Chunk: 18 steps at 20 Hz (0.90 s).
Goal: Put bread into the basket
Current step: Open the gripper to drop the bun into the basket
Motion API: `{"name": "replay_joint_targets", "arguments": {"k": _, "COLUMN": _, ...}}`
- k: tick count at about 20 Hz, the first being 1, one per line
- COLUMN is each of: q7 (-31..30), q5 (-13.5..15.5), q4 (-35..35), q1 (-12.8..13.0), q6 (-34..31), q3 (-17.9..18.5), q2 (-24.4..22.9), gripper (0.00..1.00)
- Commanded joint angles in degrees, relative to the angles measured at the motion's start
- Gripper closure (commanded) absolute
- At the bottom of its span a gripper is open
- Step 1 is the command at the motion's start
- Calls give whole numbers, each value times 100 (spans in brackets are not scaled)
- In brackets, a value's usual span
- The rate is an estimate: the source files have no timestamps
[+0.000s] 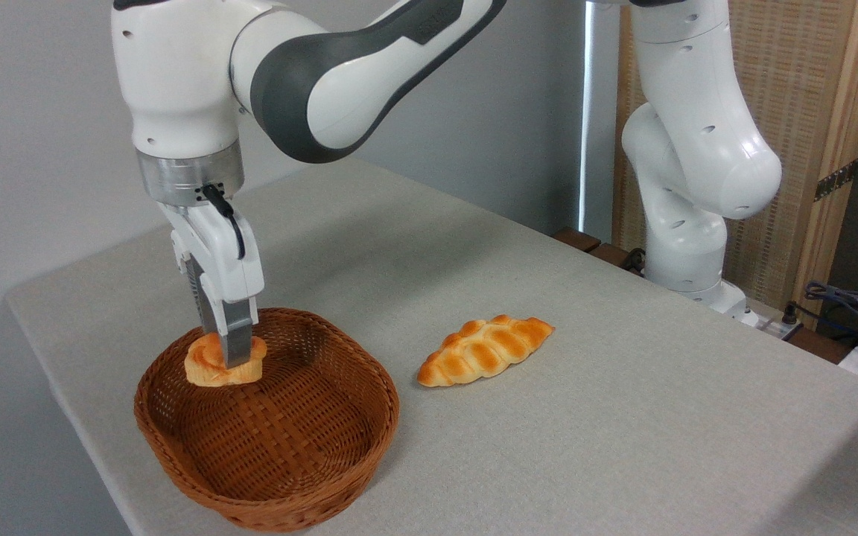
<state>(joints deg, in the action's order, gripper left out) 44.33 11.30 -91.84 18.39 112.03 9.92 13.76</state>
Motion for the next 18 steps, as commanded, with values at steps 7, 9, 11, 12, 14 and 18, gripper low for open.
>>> {"name": "replay_joint_targets", "arguments": {"k": 7, "q7": -82, "q5": 48, "q4": 167, "q1": 15, "q6": -120, "q3": 19, "q2": 127, "gripper": 0}}
{"name": "replay_joint_targets", "arguments": {"k": 9, "q7": -82, "q5": 48, "q4": 167, "q1": 15, "q6": -129, "q3": 19, "q2": 127, "gripper": 0}}
{"name": "replay_joint_targets", "arguments": {"k": 11, "q7": -82, "q5": 48, "q4": 167, "q1": 24, "q6": -138, "q3": 10, "q2": 127, "gripper": 0}}
{"name": "replay_joint_targets", "arguments": {"k": 12, "q7": -82, "q5": 39, "q4": 167, "q1": 24, "q6": -147, "q3": -24, "q2": 118, "gripper": 0}}
{"name": "replay_joint_targets", "arguments": {"k": 14, "q7": -74, "q5": 39, "q4": 167, "q1": 24, "q6": -225, "q3": -104, "q2": 109, "gripper": 0}}
{"name": "replay_joint_targets", "arguments": {"k": 18, "q7": -38, "q5": 39, "q4": 140, "q1": 24, "q6": -497, "q3": -236, "q2": 74, "gripper": 0}}
